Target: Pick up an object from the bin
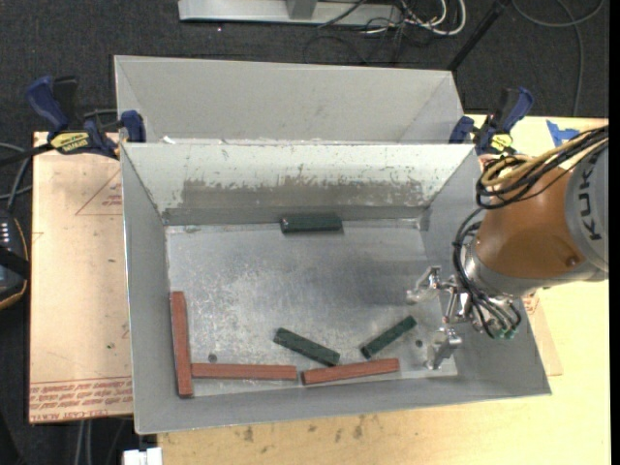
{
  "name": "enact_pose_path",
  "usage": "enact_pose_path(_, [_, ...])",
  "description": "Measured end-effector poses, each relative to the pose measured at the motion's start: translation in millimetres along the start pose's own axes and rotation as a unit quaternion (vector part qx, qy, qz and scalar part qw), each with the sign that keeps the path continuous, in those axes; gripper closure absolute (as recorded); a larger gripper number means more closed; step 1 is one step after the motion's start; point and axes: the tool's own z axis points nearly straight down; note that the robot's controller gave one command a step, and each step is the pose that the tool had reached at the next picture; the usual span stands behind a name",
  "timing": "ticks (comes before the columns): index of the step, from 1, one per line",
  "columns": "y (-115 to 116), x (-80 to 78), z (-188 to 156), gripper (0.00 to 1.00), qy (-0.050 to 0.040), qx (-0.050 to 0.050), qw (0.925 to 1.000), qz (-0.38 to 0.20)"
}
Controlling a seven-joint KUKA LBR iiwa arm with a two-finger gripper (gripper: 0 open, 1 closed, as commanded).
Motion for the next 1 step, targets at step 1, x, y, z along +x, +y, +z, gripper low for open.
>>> enact_pose_path(1, [41.7,-53.2,16.2,1.0,-0.0103,0.002,0.9999,-0.011])
